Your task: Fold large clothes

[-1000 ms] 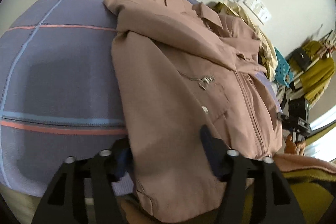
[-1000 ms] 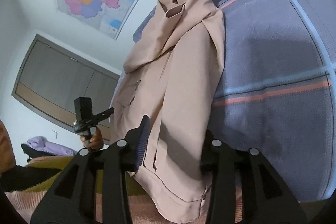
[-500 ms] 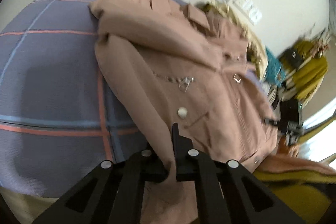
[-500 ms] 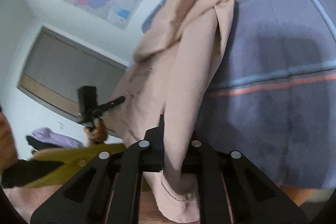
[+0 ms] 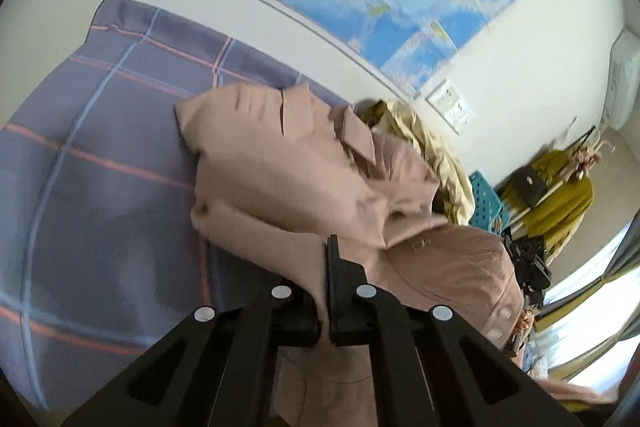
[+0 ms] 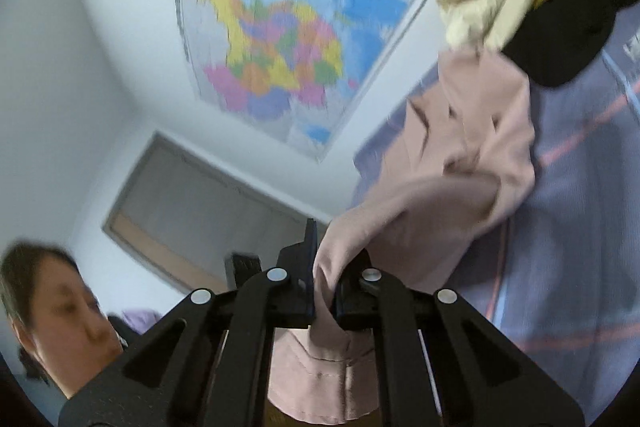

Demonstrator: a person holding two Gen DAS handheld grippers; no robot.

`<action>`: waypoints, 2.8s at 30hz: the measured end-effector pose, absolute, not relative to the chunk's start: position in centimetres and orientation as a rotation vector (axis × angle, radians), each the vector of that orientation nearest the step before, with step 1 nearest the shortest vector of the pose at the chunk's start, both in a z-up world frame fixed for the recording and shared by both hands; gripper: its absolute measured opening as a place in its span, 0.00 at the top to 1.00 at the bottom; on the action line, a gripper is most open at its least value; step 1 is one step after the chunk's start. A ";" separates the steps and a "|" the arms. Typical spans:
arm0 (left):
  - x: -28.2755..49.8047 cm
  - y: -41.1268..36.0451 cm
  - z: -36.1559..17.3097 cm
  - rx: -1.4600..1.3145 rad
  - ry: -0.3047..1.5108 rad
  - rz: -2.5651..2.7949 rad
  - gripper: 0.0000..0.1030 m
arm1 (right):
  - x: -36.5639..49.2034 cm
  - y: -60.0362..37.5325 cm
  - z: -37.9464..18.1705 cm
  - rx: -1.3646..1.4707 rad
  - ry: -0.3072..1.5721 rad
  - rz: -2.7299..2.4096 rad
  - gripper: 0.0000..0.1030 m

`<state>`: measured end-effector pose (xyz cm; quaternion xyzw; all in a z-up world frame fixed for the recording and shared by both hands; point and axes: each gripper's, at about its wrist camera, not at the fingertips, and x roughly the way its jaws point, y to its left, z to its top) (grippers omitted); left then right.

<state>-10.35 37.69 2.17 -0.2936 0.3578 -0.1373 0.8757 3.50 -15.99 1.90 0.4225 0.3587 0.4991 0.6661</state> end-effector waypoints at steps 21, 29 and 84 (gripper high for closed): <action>12.2 45.1 -1.9 -0.667 1.052 -0.033 0.97 | 24.3 -11.8 -3.5 1.037 1.059 0.726 0.85; 8.7 44.0 1.0 -0.439 0.893 -0.041 0.36 | 19.1 -9.6 3.6 0.636 0.896 0.773 0.34; 3.4 42.5 -3.8 -0.317 0.922 -0.043 0.09 | 14.3 -9.9 -1.5 0.265 0.938 0.598 0.13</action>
